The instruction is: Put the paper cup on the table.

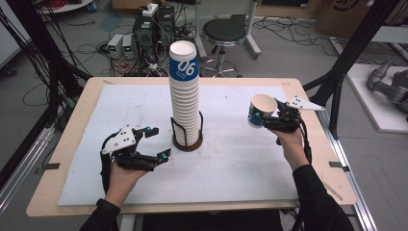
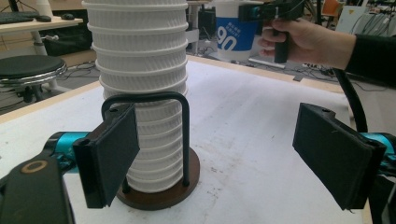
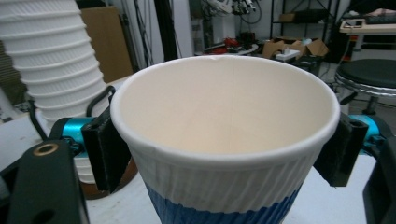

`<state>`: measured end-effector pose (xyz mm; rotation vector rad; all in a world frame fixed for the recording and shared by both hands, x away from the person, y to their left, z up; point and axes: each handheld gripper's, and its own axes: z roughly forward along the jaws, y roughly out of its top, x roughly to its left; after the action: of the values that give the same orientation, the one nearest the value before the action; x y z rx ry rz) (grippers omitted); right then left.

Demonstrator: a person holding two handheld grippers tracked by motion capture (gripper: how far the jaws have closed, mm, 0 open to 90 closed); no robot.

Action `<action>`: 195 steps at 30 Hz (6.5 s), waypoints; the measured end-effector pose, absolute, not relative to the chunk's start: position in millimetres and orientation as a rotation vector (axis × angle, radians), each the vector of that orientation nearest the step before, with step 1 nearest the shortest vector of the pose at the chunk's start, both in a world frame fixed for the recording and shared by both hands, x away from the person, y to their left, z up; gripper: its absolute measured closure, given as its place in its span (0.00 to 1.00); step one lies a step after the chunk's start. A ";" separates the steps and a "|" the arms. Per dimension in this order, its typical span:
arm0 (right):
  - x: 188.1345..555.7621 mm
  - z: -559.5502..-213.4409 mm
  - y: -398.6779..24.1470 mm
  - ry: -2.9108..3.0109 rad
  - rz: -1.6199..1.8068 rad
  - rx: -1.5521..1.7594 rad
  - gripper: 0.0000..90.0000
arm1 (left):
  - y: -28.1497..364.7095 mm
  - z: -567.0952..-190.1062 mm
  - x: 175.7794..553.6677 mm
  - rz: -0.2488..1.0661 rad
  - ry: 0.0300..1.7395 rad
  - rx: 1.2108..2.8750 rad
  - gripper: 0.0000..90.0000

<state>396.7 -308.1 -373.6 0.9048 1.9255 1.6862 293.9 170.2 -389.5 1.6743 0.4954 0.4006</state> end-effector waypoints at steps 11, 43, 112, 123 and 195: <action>409.7 -390.1 -300.8 1.881 1.649 0.972 0.22 | 170.1 -390.2 293.6 0.397 0.493 1.678 0.16; 437.7 -438.9 -295.4 1.881 1.498 1.126 0.22 | 169.7 -391.6 293.1 0.389 0.484 1.678 0.16; 412.2 -431.5 -296.5 2.032 1.197 1.200 0.14 | 160.2 -390.9 296.4 0.376 0.451 1.701 0.16; 401.8 -426.8 -303.9 2.028 1.151 1.229 0.15 | 160.1 -391.2 297.2 0.375 0.453 1.702 0.16; 315.3 -328.0 -314.2 2.056 1.759 0.679 0.15 | 165.4 -360.0 296.4 0.341 0.447 1.597 0.16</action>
<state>315.3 -314.2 -328.0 0.6788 2.0559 1.7586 296.4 165.4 -360.0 1.5967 0.4473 0.3409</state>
